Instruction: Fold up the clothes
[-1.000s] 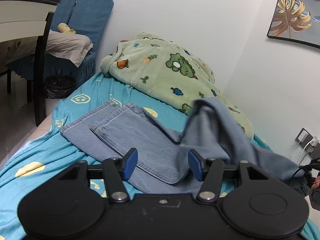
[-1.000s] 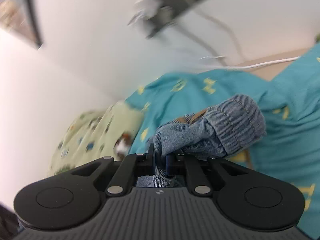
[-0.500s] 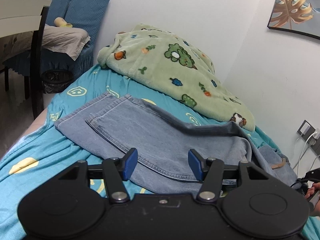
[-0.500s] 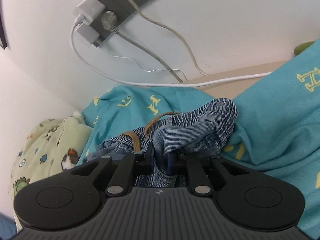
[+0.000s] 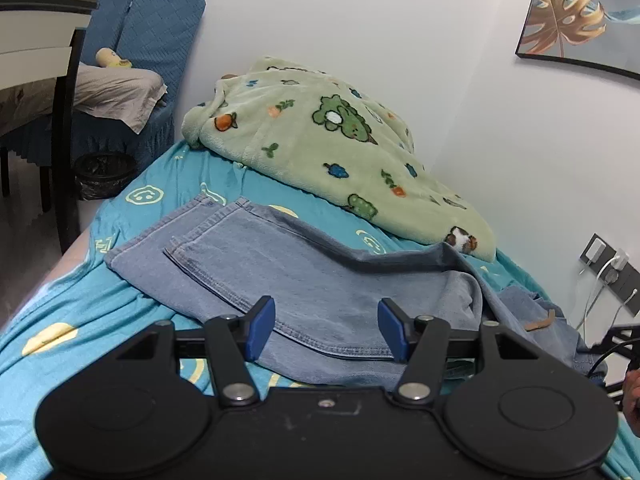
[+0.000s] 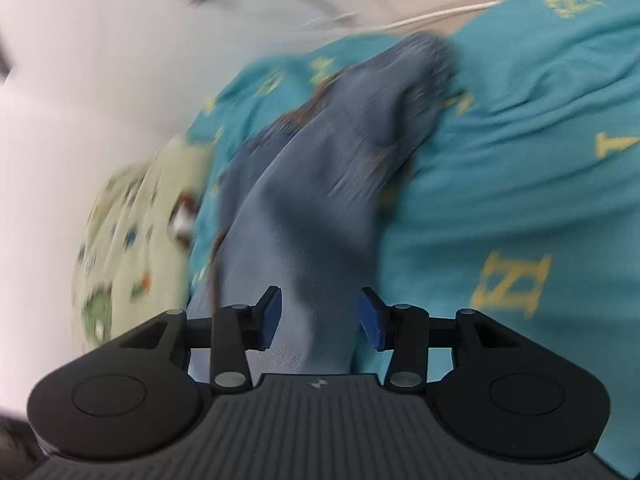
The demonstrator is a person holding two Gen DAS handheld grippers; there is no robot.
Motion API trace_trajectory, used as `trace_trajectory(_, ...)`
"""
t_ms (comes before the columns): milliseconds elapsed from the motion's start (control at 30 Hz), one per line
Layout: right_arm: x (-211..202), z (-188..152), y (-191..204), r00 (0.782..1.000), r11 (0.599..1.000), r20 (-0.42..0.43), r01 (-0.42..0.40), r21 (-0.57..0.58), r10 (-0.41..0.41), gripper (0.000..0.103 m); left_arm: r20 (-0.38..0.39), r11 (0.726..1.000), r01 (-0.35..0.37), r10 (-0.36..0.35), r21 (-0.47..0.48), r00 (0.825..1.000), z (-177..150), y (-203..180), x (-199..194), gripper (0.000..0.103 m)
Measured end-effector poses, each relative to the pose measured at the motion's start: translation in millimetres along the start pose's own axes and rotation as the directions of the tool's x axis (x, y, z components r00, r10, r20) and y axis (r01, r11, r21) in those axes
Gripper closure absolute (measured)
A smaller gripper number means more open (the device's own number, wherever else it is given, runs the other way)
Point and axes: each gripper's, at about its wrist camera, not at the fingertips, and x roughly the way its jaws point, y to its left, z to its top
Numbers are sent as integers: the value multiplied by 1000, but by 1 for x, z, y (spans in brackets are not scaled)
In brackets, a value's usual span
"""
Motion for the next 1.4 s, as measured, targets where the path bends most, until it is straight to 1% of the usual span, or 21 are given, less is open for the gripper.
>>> trace_trajectory(67, 1, -18, 19, 999, 994, -31, -27, -105, 24, 57, -3, 1000, -3, 3, 5, 1000, 0, 0, 0, 49)
trace_trajectory(133, 6, -36, 42, 997, 968, -60, -54, -245, 40, 57, -5, 1000, -6, 6, 10, 1000, 0, -1, 0, 49)
trace_trajectory(200, 13, -56, 67, 995, 914, -81, -85, -397, 57, 57, -8, 1000, -9, 9, 15, 1000, 0, -1, -1, 48)
trace_trajectory(267, 22, -74, 89, 987, 847, -125, -153, -509, 103, 57, -12, 1000, -17, 17, 23, 1000, 0, -2, 1, 48)
trace_trajectory(333, 35, -87, 106, 976, 791, -170, -212, -574, 139, 49, -17, 999, -23, 23, 26, 1000, 0, -1, 2, 48)
trace_trajectory(367, 43, -92, 113, 973, 766, -177, -225, -603, 147, 40, -20, 999, -30, 31, 30, 999, 0, -1, 3, 47)
trace_trajectory(400, 51, -99, 120, 973, 735, -177, -229, -638, 150, 35, -27, 998, -43, 44, 37, 999, -1, -1, 4, 47)
trace_trajectory(467, 65, -116, 132, 980, 641, -146, -200, -741, 136, 34, -49, 997, -67, 69, 48, 996, -2, 0, 6, 47)
trace_trajectory(567, 81, -137, 143, 990, 458, -68, -117, -881, 123, 34, -64, 994, -89, 93, 65, 994, -3, 0, 8, 47)
trace_trajectory(600, 85, -139, 144, 991, 416, -51, -100, -904, 127, 34, -65, 993, -94, 99, 71, 993, -4, 0, 9, 47)
trace_trajectory(633, 88, -140, 144, 990, 394, -46, -95, -914, 131, 34, -69, 993, -92, 97, 72, 993, -4, 1, 9, 47)
trace_trajectory(733, 96, -136, 144, 989, 384, -50, -100, -918, 137, 35, -81, 994, -87, 92, 69, 992, -4, 2, 11, 47)
trace_trajectory(767, 97, -137, 144, 989, 380, -56, -106, -919, 139, 38, -82, 994, -87, 92, 69, 992, -4, 3, 12, 47)
trace_trajectory(800, 99, -137, 144, 987, 369, -70, -119, -922, 143, 52, -84, 994, -86, 91, 65, 992, -4, 4, 13, 46)
trace_trajectory(900, 94, -143, 146, 988, 338, -78, -120, -933, 135, 82, -90, 996, -78, 80, 33, 993, -2, 8, 14, 47)
trace_trajectory(967, 82, -148, 150, 984, 319, -89, -134, -938, 152, 87, -82, 997, -72, 72, 12, 994, 1, 10, 12, 46)
trace_trajectory(1033, 62, -158, 154, 980, 278, -101, -146, -949, 170, 90, -70, 998, -62, 61, -10, 996, 4, 12, 9, 46)
trace_trajectory(1133, 22, -174, 156, 970, 179, -141, -177, -968, 197, 91, -40, 999, -25, 23, -44, 999, 8, 15, 1, 46)
trace_trajectory(1233, -14, -193, 148, 969, 72, -181, -195, -978, 168, 91, -17, 997, 13, -14, -72, 1000, 11, 16, -5, 46)
trace_trajectory(1333, -34, -212, 134, 973, -29, -213, -211, -977, 91, 91, 0, 995, 42, -42, -85, 999, 13, 17, -9, 46)
trace_trajectory(1400, -35, -229, 121, 977, -109, -215, -213, -971, 1, 91, 3, 994, 51, -51, -94, 999, 14, 18, -10, 46)
